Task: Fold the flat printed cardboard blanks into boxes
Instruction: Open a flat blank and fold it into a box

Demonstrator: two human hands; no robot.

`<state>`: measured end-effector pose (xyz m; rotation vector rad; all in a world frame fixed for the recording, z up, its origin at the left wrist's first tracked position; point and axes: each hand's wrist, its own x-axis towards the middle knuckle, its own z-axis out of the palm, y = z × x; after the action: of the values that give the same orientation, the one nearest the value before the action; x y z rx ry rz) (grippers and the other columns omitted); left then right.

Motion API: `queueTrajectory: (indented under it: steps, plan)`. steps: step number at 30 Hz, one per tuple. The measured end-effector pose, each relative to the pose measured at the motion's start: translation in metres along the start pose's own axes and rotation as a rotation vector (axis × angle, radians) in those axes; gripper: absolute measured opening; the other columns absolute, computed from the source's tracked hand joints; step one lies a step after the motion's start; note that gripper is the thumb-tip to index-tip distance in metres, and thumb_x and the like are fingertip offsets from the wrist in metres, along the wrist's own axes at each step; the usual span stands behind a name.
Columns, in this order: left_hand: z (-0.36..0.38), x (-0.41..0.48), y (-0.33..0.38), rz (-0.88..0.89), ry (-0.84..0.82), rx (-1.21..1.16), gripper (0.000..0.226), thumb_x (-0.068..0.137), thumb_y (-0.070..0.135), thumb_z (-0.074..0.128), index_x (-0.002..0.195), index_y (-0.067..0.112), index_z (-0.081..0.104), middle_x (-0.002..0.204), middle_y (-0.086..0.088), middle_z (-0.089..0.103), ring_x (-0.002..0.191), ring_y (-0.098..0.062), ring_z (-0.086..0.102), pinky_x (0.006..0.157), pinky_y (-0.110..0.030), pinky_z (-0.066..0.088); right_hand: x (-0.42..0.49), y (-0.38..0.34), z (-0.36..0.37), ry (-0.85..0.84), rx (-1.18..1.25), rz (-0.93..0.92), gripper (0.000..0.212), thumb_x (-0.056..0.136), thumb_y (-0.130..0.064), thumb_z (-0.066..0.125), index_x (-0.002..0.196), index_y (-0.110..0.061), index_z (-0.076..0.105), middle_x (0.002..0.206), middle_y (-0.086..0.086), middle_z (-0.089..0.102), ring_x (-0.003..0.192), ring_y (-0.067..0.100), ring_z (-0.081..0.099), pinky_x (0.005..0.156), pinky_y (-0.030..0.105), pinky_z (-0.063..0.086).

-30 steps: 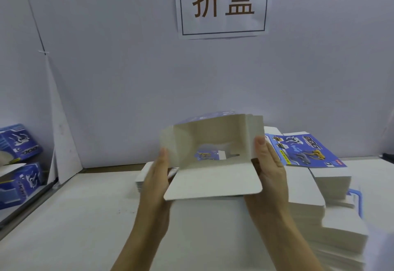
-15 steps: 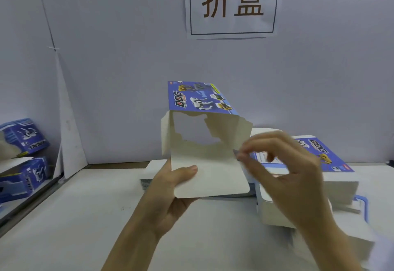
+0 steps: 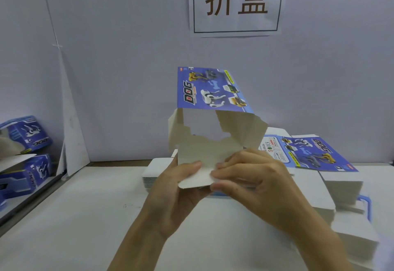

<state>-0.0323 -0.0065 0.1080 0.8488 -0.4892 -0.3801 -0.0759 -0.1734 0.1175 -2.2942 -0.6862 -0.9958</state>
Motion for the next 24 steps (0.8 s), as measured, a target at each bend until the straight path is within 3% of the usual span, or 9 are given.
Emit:
queueTrajectory:
  steps: [4, 8, 11, 13, 16, 18, 20, 22, 24]
  plan:
    - [0.003, 0.001, -0.003, -0.013, 0.030, -0.024, 0.044, 0.078, 0.009, 0.053, 0.122, 0.010, 0.062, 0.117, -0.020, 0.067, 0.102, -0.034, 0.068, 0.082, -0.042, 0.058, 0.000, 0.003, 0.004, 0.079, 0.066, 0.029, 0.019, 0.081, -0.039, 0.069, 0.081, -0.024, 0.080, 0.079, -0.014, 0.069, 0.082, 0.009, 0.063, 0.071, 0.041, 0.051]
    - [0.003, 0.000, 0.001, -0.033, 0.063, -0.083, 0.047, 0.075, 0.010, 0.057, 0.122, 0.011, 0.061, 0.116, -0.020, 0.068, 0.104, -0.036, 0.066, 0.079, -0.041, 0.059, 0.003, 0.001, 0.014, 0.160, 0.057, 0.033, 0.015, 0.073, -0.032, 0.075, 0.072, -0.017, 0.076, 0.081, -0.008, 0.067, 0.082, 0.012, 0.060, 0.075, 0.024, 0.047]
    - [0.001, -0.002, 0.008, -0.036, 0.022, -0.082, 0.048, 0.081, 0.008, 0.053, 0.129, 0.008, 0.055, 0.121, -0.020, 0.065, 0.105, -0.034, 0.067, 0.074, -0.037, 0.059, 0.002, 0.001, 0.013, 0.082, 0.113, 0.094, 0.017, 0.070, -0.039, 0.077, 0.072, -0.022, 0.075, 0.092, -0.013, 0.066, 0.092, 0.008, 0.056, 0.079, 0.011, 0.039]
    - [0.000, -0.001, 0.009, -0.057, 0.021, -0.109, 0.046, 0.084, 0.007, 0.050, 0.130, 0.006, 0.055, 0.121, -0.021, 0.065, 0.104, -0.034, 0.067, 0.071, -0.036, 0.059, 0.001, 0.002, 0.011, 0.046, 0.091, 0.063, 0.019, 0.073, -0.045, 0.074, 0.074, -0.026, 0.075, 0.096, -0.015, 0.065, 0.096, 0.007, 0.055, 0.084, 0.016, 0.041]
    - [0.001, -0.001, 0.006, -0.090, 0.016, -0.173, 0.046, 0.083, 0.008, 0.051, 0.128, 0.001, 0.054, 0.118, -0.025, 0.066, 0.098, -0.038, 0.068, 0.069, -0.039, 0.059, 0.003, 0.003, 0.019, 0.230, -0.044, -0.029, 0.027, 0.082, -0.042, 0.064, 0.075, -0.020, 0.076, 0.091, -0.010, 0.069, 0.090, 0.012, 0.058, 0.082, 0.033, 0.045]
    - [-0.002, 0.000, 0.005, -0.101, 0.050, -0.180, 0.050, 0.079, 0.012, 0.055, 0.127, -0.002, 0.053, 0.114, -0.026, 0.067, 0.090, -0.038, 0.070, 0.068, -0.042, 0.059, 0.003, 0.001, 0.027, 0.320, -0.022, -0.050, 0.024, 0.084, -0.036, 0.063, 0.077, -0.018, 0.077, 0.093, -0.009, 0.071, 0.094, 0.014, 0.059, 0.085, 0.031, 0.046]
    - [-0.006, 0.000, 0.008, -0.118, 0.044, -0.184, 0.053, 0.075, 0.023, 0.064, 0.121, -0.003, 0.058, 0.112, -0.026, 0.067, 0.091, -0.039, 0.069, 0.075, -0.049, 0.057, 0.003, -0.001, 0.031, 0.360, 0.153, -0.036, 0.016, 0.084, -0.028, 0.063, 0.080, -0.021, 0.077, 0.090, -0.011, 0.072, 0.096, 0.010, 0.063, 0.087, 0.021, 0.047]
    - [-0.010, -0.001, 0.016, -0.138, -0.015, -0.170, 0.056, 0.066, 0.036, 0.077, 0.110, 0.004, 0.069, 0.117, -0.023, 0.065, 0.106, -0.041, 0.064, 0.095, -0.055, 0.048, 0.004, -0.003, 0.027, 0.441, 0.353, 0.043, 0.013, 0.083, -0.025, 0.064, 0.081, -0.027, 0.076, 0.084, -0.014, 0.073, 0.090, 0.004, 0.068, 0.081, 0.014, 0.048]
    - [-0.019, -0.004, 0.028, -0.055, 0.004, 0.097, 0.067, 0.049, 0.052, 0.085, 0.106, 0.020, 0.072, 0.123, -0.007, 0.066, 0.120, -0.027, 0.059, 0.102, -0.041, 0.044, 0.004, -0.001, 0.016, 0.536, 0.450, 0.122, 0.012, 0.082, -0.029, 0.064, 0.079, -0.027, 0.076, 0.080, -0.020, 0.072, 0.079, -0.002, 0.067, 0.073, 0.008, 0.046]
